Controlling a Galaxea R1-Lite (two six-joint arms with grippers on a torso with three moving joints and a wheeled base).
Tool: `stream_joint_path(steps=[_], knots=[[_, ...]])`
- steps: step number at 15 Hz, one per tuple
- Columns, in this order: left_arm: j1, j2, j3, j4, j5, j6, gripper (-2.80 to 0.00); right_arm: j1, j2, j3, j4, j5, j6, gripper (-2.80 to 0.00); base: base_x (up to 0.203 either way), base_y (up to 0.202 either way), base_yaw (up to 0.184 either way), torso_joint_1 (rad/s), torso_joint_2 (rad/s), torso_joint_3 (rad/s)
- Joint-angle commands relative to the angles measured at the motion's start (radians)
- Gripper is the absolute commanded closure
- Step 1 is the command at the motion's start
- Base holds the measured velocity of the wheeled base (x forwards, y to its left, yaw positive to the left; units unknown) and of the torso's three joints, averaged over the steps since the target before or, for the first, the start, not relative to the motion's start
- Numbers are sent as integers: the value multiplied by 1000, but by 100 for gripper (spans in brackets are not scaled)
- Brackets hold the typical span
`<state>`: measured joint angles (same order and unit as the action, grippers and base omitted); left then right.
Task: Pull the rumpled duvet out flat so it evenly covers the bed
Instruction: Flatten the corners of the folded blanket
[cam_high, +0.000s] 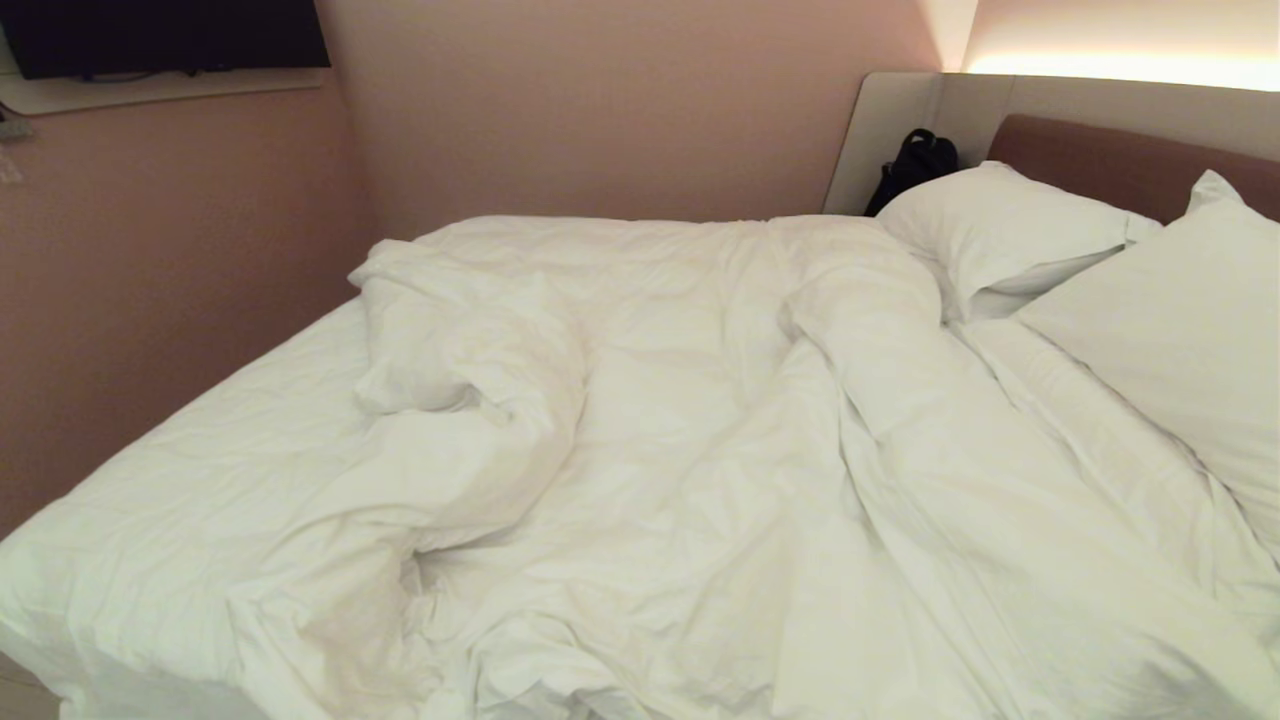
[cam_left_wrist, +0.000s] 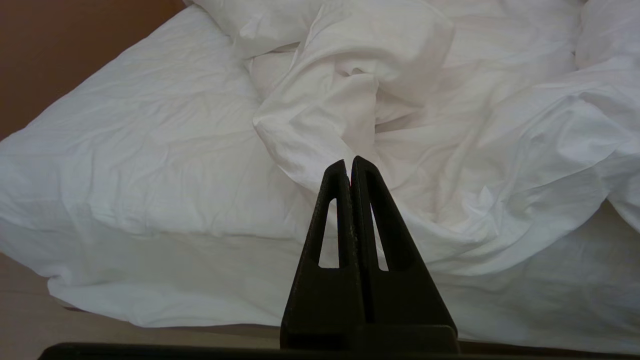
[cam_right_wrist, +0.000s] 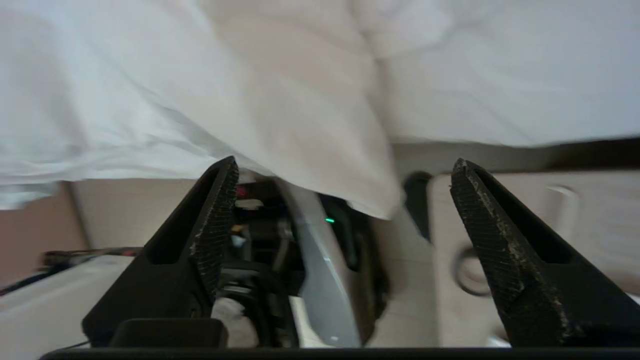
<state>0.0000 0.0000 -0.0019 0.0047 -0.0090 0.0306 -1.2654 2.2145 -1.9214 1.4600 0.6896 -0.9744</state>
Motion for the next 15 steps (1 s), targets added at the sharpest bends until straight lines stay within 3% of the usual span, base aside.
stream_joint_path(steps=[1,5,7,10,13,15], knots=[[0,0,-1,0,0,0,0,28,0,-4,110,466,308,-280,0,0,0,0,0,0],[0,0,-1,0,0,0,0,125,-100,-12,110,520,695,-280,0,0,0,0,0,0],[0,0,-1,0,0,0,0,156,-166,-17,110,516,790,-280,0,0,0,0,0,0],[0,0,0,0,0,0,0,158,-124,-20,110,381,802,-280,0,0,0,0,0,0],[0,0,0,0,0,0,0,156,-53,-18,110,137,689,-280,0,0,0,0,0,0],[0,0,0,0,0,0,0,154,-18,-16,110,31,733,-280,0,0,0,0,0,0]])
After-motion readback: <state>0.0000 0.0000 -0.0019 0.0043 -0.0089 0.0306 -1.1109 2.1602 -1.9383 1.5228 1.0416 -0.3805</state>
